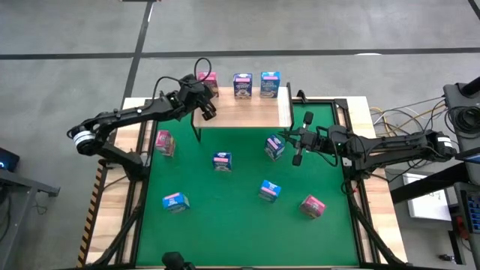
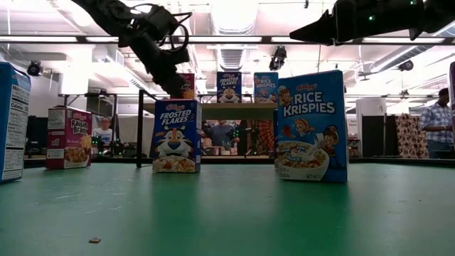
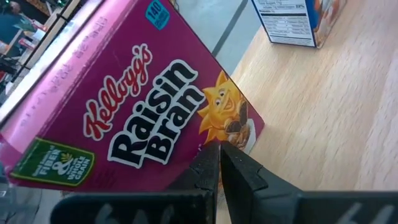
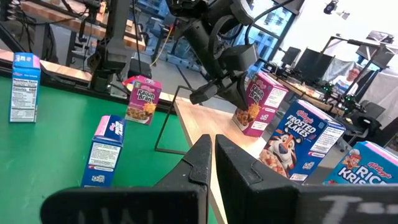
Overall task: Stack cereal on shelf
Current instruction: Adjust the cereal boxes on the shelf
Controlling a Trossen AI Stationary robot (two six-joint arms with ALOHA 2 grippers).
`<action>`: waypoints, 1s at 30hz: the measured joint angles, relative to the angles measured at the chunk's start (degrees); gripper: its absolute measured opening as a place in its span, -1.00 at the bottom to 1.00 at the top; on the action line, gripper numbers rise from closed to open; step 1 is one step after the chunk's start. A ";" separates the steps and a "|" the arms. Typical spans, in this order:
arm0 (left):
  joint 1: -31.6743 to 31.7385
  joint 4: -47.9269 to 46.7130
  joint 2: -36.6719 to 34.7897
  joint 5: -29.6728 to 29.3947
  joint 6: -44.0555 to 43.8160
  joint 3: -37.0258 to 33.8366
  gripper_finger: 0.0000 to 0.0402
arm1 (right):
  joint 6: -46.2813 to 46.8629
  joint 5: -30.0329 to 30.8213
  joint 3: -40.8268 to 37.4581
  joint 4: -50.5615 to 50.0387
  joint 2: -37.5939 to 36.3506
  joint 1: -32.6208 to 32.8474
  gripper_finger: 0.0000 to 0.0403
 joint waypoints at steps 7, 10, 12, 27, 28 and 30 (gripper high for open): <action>0.00 0.17 0.02 2.97 -1.30 0.00 -1.00 | -0.03 0.00 0.00 0.00 0.00 0.00 -0.94; 0.00 0.22 0.02 2.99 -1.70 0.00 -1.00 | -0.03 0.00 0.00 -0.02 0.00 0.00 -0.94; 0.00 0.40 0.02 2.97 -1.90 0.00 -1.00 | -0.03 0.02 0.00 -0.02 0.00 0.00 -0.94; 0.00 3.14 0.02 2.99 -4.36 0.00 -1.00 | -0.07 0.02 0.00 -0.02 0.00 0.00 -0.94; 0.00 3.42 0.02 2.98 -4.57 0.00 -1.00 | -0.07 0.02 0.00 -0.02 0.00 0.00 -0.94; -0.01 3.84 0.02 2.98 -5.13 0.00 -1.00 | -0.08 0.02 0.00 0.00 0.00 0.00 -0.94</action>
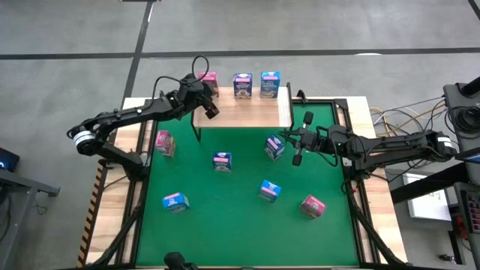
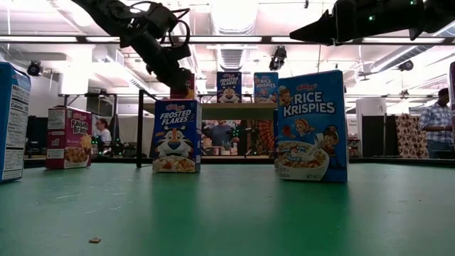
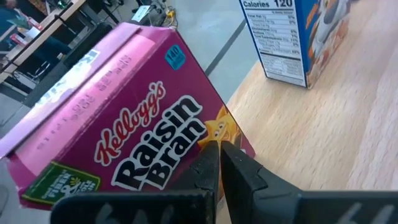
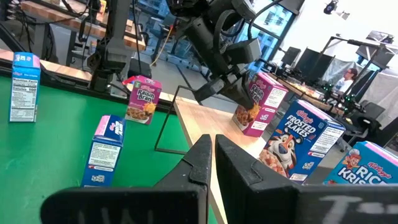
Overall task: Stack cereal on shelf
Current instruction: Adjust the cereal boxes on the shelf
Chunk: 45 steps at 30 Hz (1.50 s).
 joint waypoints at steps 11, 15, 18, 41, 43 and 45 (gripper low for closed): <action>-0.06 1.44 0.00 0.01 -5.57 0.00 -1.00 | 0.07 0.00 0.00 -0.02 0.00 0.02 -0.94; -0.06 2.11 0.00 0.71 -7.08 0.00 -1.00 | 0.09 0.00 0.00 -0.01 0.00 0.00 -0.94; -0.07 2.04 0.00 1.51 -7.10 0.00 -1.00 | 0.09 0.00 0.00 0.00 0.00 0.01 -0.94; -11.31 3.31 -0.07 1.85 -9.17 0.00 -1.00 | 0.79 -0.02 0.00 -0.04 0.00 0.00 -0.94; -12.47 4.60 -0.07 4.13 -8.30 0.00 -1.00 | 0.77 -0.02 0.00 -0.04 0.00 0.02 -0.94; -13.21 6.42 -0.07 7.97 -7.62 0.00 -1.00 | 0.76 -0.02 0.00 -0.03 0.00 0.00 -0.94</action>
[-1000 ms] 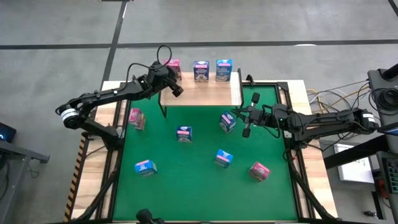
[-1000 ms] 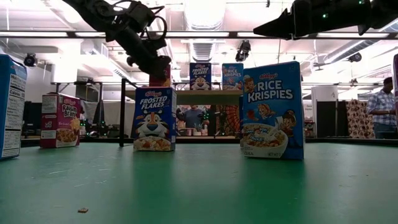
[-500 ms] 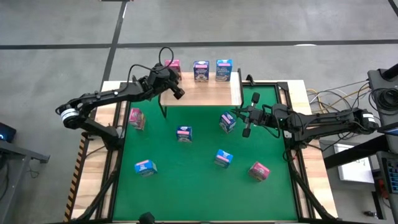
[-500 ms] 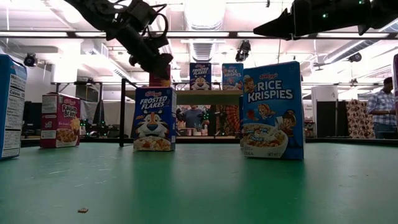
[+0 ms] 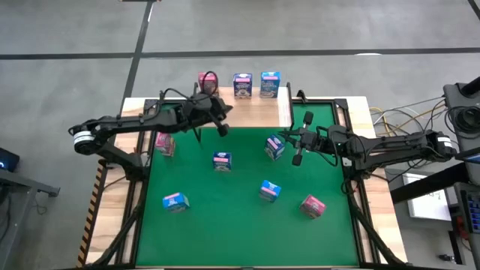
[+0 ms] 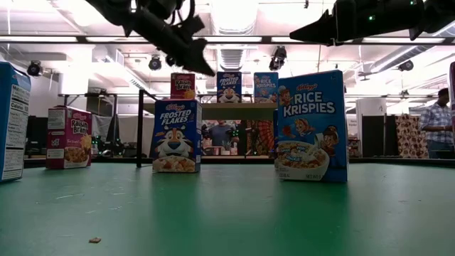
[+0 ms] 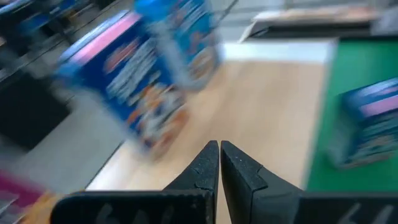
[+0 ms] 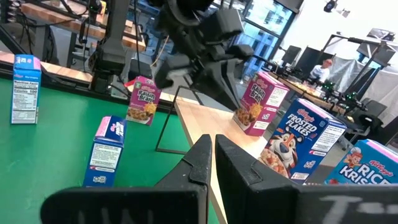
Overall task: Stack cereal on shelf
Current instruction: Adjust the cereal boxes on the shelf
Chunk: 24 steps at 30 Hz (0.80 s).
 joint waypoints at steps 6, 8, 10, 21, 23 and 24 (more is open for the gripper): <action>-0.25 4.56 -0.02 8.48 0.91 0.00 -1.00 | -0.09 0.02 0.00 0.03 0.00 0.00 -0.94; -0.20 5.41 -0.02 8.48 1.02 0.00 -1.00 | -0.07 0.01 0.00 0.03 0.00 0.01 -0.94; -0.01 6.09 0.01 8.48 1.21 0.00 -1.00 | 0.00 0.02 0.00 0.03 0.00 0.00 -0.94; 0.26 17.33 8.60 3.43 3.24 1.22 -1.00 | 0.00 0.02 0.00 0.04 0.00 0.02 -0.94; 0.46 17.50 9.99 0.33 4.67 2.38 -1.00 | 0.02 0.02 0.00 0.03 0.00 0.02 -0.94; 0.61 17.50 10.70 -0.84 5.43 3.00 -1.00 | -0.02 0.02 0.00 0.04 0.00 0.02 -0.94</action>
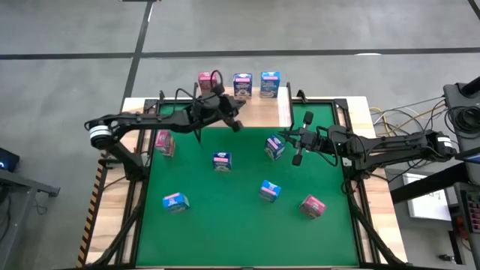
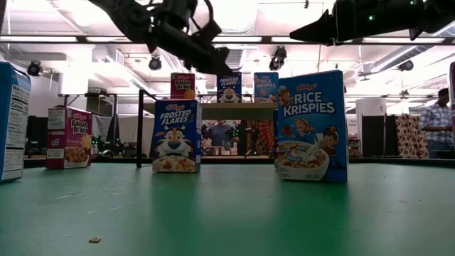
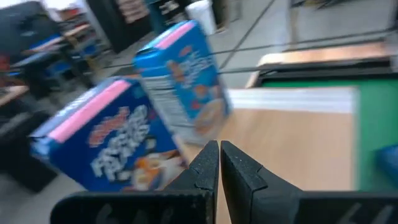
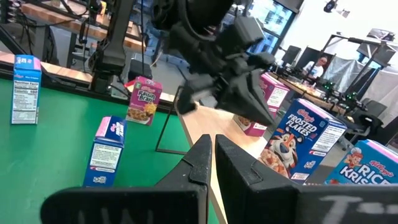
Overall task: Stack cereal on shelf
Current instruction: Adjust the cereal boxes on the shelf
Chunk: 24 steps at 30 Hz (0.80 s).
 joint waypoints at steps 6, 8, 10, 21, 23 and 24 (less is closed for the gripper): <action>1.46 -2.35 4.96 -0.75 1.59 4.41 -1.00 | -0.07 0.00 0.00 0.01 0.00 0.00 -0.94; 2.11 -3.13 6.49 -0.78 1.65 5.80 -1.00 | -0.09 -0.02 0.00 0.01 0.00 0.00 -0.94; 2.69 -4.12 7.88 -0.87 1.69 6.78 -1.00 | -0.09 0.00 0.00 -0.03 0.00 0.00 -0.94; 4.56 -4.89 10.93 -0.81 1.58 9.13 -1.00 | -0.17 0.00 0.00 -0.01 0.00 0.00 -0.94; 4.63 -4.71 10.93 -0.78 1.33 9.15 -1.00 | -0.33 0.00 0.00 -0.01 0.00 0.00 -0.94; 4.66 -4.74 10.93 -0.78 1.23 9.14 -1.00 | -0.41 0.00 0.00 -0.01 0.00 0.00 -0.94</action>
